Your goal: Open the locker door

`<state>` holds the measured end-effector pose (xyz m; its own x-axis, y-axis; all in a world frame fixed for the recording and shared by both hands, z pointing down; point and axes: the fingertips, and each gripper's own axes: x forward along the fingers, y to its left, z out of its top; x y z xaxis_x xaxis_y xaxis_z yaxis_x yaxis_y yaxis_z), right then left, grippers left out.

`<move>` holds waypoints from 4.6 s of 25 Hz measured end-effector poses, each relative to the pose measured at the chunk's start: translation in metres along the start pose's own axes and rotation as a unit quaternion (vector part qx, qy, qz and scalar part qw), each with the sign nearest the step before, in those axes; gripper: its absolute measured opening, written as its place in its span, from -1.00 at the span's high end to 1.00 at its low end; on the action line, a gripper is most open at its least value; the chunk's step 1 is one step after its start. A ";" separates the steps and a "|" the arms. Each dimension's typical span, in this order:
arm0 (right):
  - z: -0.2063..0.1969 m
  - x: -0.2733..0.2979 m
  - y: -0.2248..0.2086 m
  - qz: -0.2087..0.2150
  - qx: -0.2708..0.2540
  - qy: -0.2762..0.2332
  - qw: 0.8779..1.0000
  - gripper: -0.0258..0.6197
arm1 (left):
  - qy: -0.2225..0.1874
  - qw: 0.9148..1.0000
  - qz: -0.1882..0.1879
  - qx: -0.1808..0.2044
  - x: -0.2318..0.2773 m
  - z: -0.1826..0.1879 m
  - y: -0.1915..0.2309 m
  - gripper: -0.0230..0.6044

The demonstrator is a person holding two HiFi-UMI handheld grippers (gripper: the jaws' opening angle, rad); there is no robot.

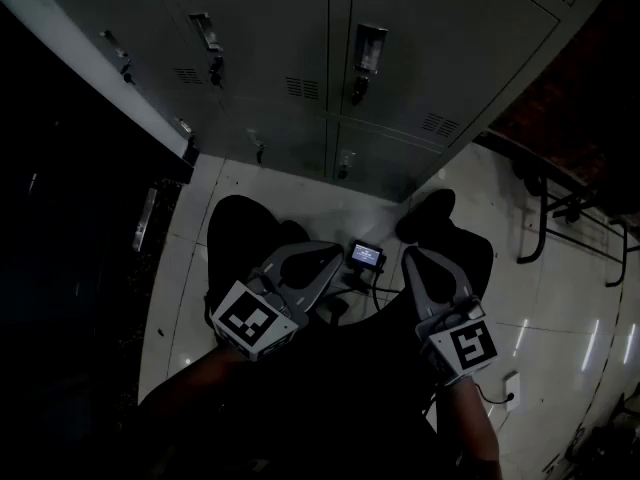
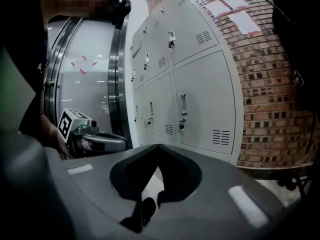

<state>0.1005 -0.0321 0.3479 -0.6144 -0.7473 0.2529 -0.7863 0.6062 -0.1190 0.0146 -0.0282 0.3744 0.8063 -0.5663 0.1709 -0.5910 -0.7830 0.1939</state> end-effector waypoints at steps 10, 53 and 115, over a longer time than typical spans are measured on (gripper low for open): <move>0.000 0.055 -0.005 0.001 -0.096 0.053 0.994 0.84 | -0.002 1.000 0.012 -0.013 -0.007 -0.001 0.020 0.89; 0.034 0.210 -0.078 -0.192 -0.657 0.184 0.706 0.81 | -0.019 0.999 0.028 -0.032 -0.022 0.006 0.044 0.89; -0.029 -0.104 -0.138 -0.302 -0.410 0.255 0.822 0.81 | 0.006 0.999 -0.028 0.023 0.004 0.013 -0.020 0.89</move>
<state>0.2744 -0.0301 0.3663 0.1437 -0.8949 0.4224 -0.5017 0.3020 0.8106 0.0300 -0.0179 0.3586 0.8375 -0.5183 0.1729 -0.5431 -0.8244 0.1592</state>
